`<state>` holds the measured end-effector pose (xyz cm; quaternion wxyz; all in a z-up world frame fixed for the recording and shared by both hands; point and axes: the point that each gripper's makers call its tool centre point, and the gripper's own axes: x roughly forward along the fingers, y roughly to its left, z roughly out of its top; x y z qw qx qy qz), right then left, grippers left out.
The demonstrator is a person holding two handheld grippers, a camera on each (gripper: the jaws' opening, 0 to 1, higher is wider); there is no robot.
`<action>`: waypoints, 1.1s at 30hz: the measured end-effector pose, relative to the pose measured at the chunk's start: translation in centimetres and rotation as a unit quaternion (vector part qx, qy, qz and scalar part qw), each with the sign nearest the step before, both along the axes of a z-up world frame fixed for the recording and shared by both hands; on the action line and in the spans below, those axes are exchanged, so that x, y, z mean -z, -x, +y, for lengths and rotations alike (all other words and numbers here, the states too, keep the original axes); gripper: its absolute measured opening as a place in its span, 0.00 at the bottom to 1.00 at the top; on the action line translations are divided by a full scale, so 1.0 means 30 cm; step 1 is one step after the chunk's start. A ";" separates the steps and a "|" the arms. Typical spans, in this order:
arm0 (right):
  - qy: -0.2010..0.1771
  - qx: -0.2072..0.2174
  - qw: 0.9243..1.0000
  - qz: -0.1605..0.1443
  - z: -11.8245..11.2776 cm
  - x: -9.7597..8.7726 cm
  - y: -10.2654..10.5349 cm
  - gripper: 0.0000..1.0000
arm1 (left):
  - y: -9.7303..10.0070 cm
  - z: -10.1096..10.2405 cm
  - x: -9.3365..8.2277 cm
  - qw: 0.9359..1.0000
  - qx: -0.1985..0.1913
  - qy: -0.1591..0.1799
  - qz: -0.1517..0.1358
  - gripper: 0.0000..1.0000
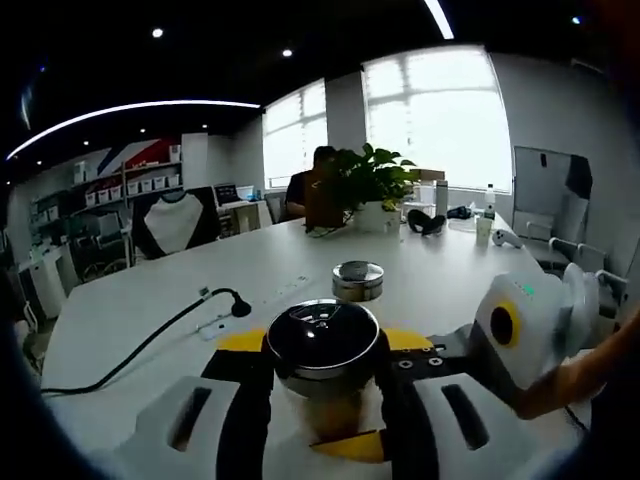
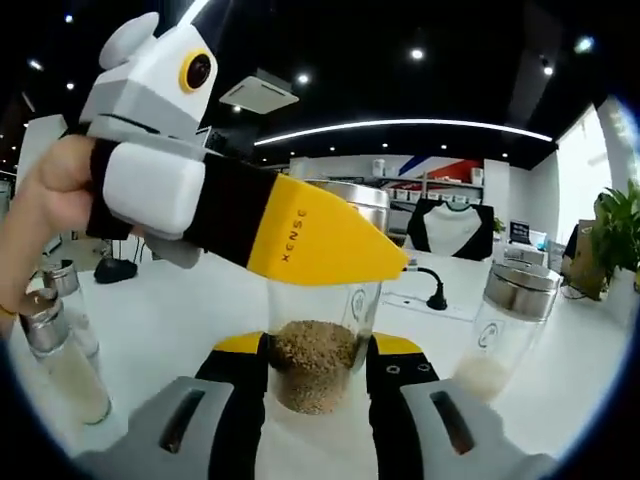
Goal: Rotate the seasoning bottle until the label or dispensing opening points toward the visible target arrow and the bottle remains upright within the marked orientation range
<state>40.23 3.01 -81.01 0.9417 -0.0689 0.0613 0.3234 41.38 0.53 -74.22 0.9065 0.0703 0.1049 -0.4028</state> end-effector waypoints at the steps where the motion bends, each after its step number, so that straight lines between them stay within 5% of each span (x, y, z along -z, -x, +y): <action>1: -0.001 -0.002 1.000 0.000 0.000 -0.003 0.007 0.37 | 0.016 0.000 -0.003 1.000 -0.001 -0.001 -0.001 0.43; 12: 0.004 0.001 1.000 -0.012 -0.013 -0.042 0.111 0.37 | 0.125 -0.015 -0.046 1.000 0.007 0.006 -0.019 0.43; 33: 0.004 -0.010 1.000 0.013 -0.018 -0.017 0.247 0.37 | 0.286 -0.037 -0.023 0.999 -0.002 0.010 -0.039 0.43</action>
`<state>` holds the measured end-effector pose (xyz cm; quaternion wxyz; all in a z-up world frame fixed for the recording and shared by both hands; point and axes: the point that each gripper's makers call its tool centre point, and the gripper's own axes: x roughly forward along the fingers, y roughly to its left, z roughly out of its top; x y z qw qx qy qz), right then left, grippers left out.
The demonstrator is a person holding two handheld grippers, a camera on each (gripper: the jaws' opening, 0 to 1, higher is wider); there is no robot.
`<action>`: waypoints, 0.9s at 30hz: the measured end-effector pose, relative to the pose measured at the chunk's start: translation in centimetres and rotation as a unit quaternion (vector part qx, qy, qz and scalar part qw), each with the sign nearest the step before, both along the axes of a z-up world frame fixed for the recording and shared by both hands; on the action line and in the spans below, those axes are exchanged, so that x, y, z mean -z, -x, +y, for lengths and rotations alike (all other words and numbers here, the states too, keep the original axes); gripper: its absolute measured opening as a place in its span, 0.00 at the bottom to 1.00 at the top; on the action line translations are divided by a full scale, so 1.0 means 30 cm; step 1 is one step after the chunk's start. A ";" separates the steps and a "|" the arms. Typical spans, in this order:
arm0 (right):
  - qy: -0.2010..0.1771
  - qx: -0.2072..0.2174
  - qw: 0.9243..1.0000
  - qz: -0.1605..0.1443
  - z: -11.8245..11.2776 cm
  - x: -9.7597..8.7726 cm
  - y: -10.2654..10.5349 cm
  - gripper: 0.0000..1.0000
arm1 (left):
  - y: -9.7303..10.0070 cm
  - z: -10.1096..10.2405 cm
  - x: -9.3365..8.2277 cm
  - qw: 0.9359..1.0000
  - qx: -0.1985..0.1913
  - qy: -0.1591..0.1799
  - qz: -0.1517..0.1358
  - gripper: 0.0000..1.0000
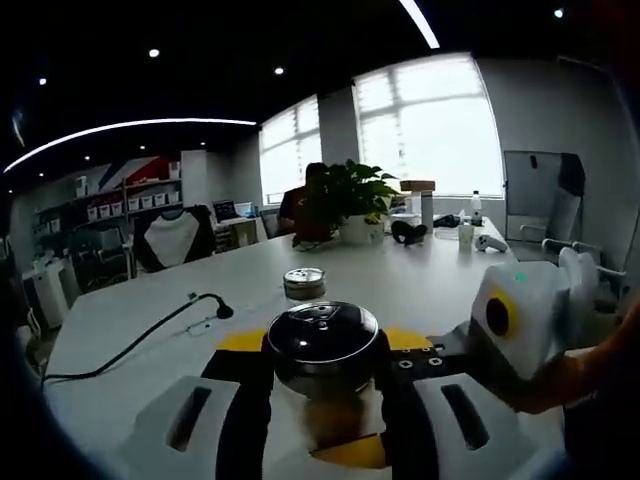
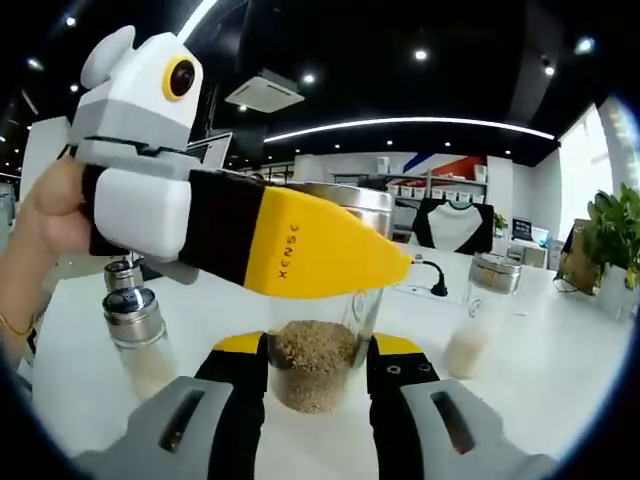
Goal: Rotate the seasoning bottle until the label or dispensing opening points toward the visible target arrow and the bottle remains upright within the marked orientation range
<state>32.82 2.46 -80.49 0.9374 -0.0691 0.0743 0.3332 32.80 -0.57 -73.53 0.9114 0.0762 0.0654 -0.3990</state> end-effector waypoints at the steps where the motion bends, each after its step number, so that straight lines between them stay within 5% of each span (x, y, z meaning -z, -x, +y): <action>1: 0.001 -0.001 1.000 0.001 0.001 0.002 0.005 0.37 | 0.006 0.001 0.002 1.000 -0.002 0.000 -0.001 0.43; 27: 0.006 -0.015 1.000 0.019 0.003 0.063 0.149 0.38 | 0.120 0.007 0.070 1.000 0.005 0.013 0.022 0.43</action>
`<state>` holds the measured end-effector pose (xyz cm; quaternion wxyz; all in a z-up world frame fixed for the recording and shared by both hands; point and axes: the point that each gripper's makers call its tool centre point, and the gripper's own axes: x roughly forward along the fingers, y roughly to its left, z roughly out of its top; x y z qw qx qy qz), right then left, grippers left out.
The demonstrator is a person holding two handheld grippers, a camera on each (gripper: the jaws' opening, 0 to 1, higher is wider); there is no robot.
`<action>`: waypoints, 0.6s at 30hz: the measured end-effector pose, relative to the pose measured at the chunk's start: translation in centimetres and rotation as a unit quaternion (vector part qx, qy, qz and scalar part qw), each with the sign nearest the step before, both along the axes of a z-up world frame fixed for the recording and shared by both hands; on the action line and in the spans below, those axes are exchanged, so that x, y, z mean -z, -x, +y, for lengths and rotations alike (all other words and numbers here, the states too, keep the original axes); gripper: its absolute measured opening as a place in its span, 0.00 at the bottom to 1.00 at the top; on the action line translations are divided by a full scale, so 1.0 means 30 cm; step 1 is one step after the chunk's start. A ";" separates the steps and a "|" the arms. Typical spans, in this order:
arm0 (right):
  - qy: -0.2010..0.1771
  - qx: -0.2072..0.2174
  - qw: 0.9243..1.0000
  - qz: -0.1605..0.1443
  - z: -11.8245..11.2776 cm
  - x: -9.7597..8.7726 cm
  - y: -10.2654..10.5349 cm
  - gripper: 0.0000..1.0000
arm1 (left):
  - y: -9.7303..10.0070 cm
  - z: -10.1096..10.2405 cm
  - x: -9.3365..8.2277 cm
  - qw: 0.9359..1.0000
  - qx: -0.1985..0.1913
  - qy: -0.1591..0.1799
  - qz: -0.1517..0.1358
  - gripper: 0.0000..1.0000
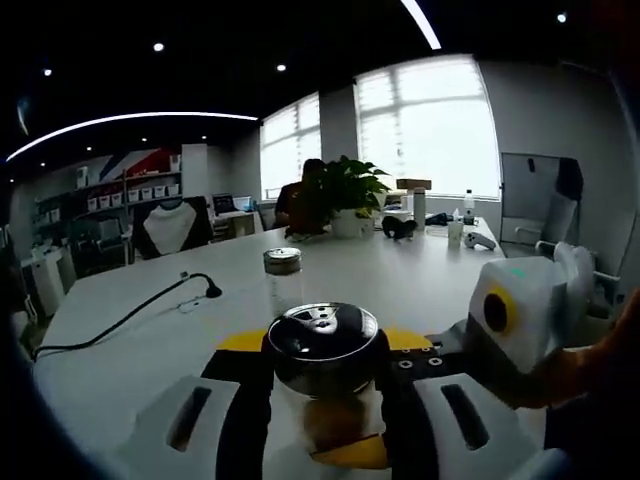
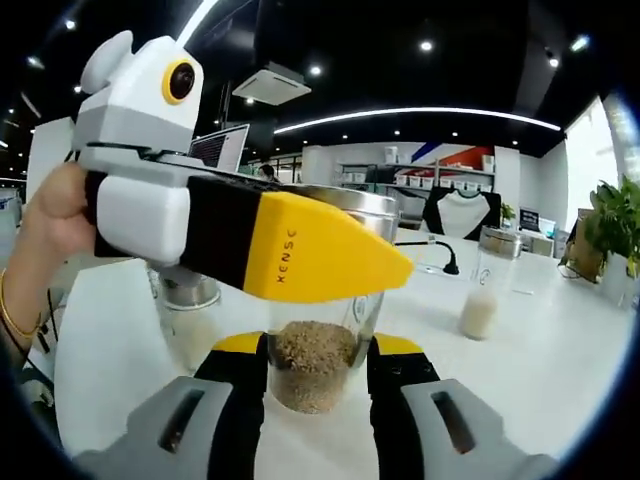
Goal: Rotate the seasoning bottle until the label or dispensing opening points toward the visible target arrow and the bottle remains upright within the marked orientation range
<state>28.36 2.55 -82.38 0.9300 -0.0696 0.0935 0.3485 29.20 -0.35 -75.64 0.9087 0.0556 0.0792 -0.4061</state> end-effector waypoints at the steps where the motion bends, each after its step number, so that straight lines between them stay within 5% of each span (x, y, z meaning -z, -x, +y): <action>1: 0.000 0.000 1.000 0.000 -0.001 0.000 0.002 0.38 | 0.002 -0.001 0.000 1.000 0.001 0.000 0.000 0.43; 18: -0.002 -0.010 1.000 0.002 0.001 0.001 0.053 0.38 | 0.050 -0.004 0.003 1.000 0.002 0.001 -0.007 0.43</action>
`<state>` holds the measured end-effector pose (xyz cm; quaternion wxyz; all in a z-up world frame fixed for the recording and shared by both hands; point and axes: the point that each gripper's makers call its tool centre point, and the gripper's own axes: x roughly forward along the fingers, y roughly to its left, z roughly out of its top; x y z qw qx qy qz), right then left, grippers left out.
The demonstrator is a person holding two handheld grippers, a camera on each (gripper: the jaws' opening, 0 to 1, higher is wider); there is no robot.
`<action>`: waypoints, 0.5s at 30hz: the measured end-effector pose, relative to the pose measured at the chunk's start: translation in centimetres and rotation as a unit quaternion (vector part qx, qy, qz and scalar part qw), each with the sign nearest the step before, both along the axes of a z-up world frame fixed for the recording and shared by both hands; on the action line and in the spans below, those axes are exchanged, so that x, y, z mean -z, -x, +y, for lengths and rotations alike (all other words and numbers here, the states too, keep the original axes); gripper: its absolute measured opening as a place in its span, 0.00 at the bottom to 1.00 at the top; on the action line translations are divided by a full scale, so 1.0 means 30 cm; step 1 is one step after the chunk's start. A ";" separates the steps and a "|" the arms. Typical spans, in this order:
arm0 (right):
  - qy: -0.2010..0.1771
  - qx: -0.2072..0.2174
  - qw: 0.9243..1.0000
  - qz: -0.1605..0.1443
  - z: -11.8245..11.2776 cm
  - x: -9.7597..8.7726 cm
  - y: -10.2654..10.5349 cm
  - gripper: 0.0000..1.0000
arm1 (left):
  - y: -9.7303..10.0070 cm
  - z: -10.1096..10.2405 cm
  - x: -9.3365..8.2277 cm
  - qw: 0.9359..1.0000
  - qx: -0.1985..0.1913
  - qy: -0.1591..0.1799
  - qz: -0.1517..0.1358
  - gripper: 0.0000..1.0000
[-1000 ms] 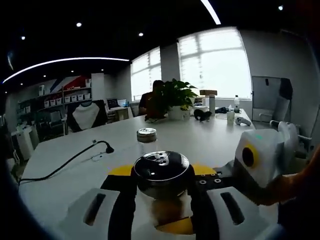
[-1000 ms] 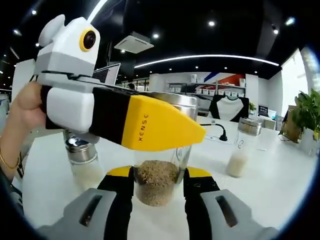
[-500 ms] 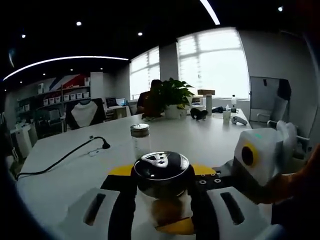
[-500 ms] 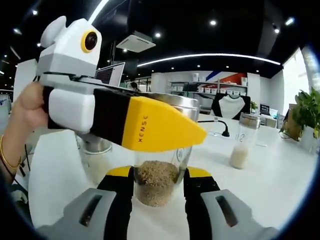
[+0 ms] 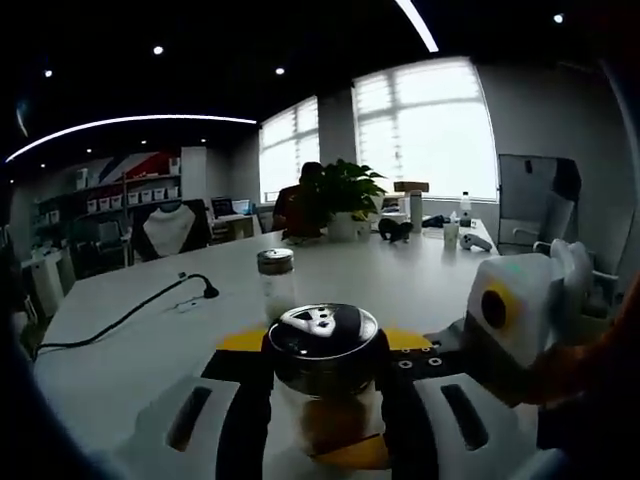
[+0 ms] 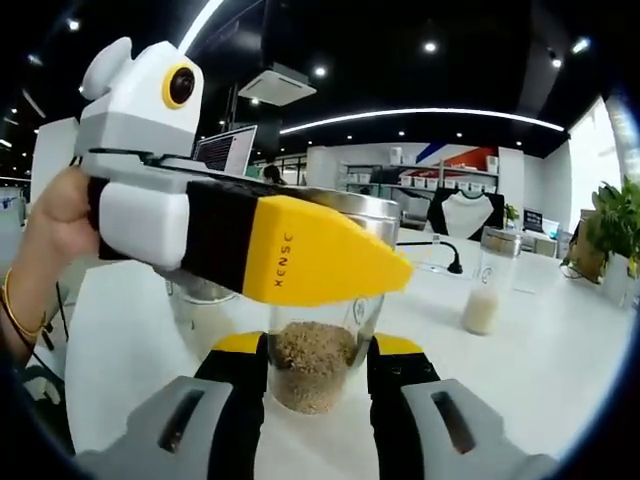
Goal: Rotate the seasoning bottle until the label or dispensing opening points toward the visible target arrow and the bottle remains upright within the marked orientation range
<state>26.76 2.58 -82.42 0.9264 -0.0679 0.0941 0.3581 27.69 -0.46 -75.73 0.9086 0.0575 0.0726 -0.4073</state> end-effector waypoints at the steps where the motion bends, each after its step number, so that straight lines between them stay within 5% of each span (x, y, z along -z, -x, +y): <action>1: -0.001 0.001 1.000 0.001 -0.001 0.002 0.004 0.38 | 0.003 -0.001 0.002 1.000 0.001 0.000 0.000 0.43; 15: 0.022 0.003 1.000 0.000 -0.011 0.037 0.035 0.38 | 0.029 -0.004 0.037 1.000 0.006 0.005 0.012 0.43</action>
